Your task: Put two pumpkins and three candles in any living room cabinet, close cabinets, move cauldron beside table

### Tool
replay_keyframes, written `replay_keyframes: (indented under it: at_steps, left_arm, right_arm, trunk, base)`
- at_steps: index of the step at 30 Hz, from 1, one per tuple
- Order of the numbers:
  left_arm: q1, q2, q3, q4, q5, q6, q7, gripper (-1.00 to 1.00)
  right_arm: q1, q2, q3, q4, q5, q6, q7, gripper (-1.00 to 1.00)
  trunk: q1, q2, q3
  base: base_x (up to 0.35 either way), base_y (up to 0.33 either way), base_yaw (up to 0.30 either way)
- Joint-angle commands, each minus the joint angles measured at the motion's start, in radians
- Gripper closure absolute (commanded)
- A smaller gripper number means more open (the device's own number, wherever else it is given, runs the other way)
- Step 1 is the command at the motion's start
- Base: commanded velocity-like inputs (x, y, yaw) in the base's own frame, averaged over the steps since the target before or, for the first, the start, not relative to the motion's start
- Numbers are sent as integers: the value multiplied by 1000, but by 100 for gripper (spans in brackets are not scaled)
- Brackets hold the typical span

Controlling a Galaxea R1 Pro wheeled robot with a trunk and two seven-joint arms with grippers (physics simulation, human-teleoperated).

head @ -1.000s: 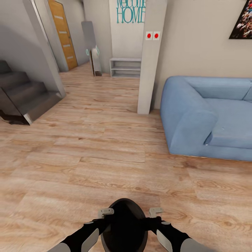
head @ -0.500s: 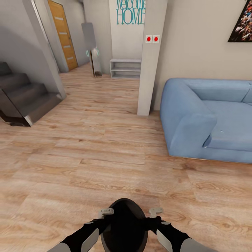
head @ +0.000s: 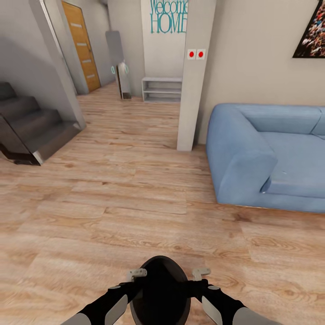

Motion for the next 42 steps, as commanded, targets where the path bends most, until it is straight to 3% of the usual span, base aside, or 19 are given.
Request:
replay_keyframes:
  at_steps: [1, 5, 42]
  left_arm:
    - [0, 2, -13, 1, 16, 3, 13, 100]
    - [0, 2, -13, 1, 16, 3, 13, 100]
    - [0, 2, -13, 1, 15, 3, 13, 100]
  right_arm:
    - [-2, -1, -12, 0, 10, -18, -1, 100]
    - [-2, -1, -12, 0, 9, -18, -1, 100]
    - [-2, -1, -12, 0, 9, -18, -1, 100]
  trunk:
    - [-4, 7, 3]
    - [-19, 35, 15]
    - [-19, 35, 15]
  base:
    - [0, 0, 0]
    - [0, 0, 0]
    - [0, 0, 0]
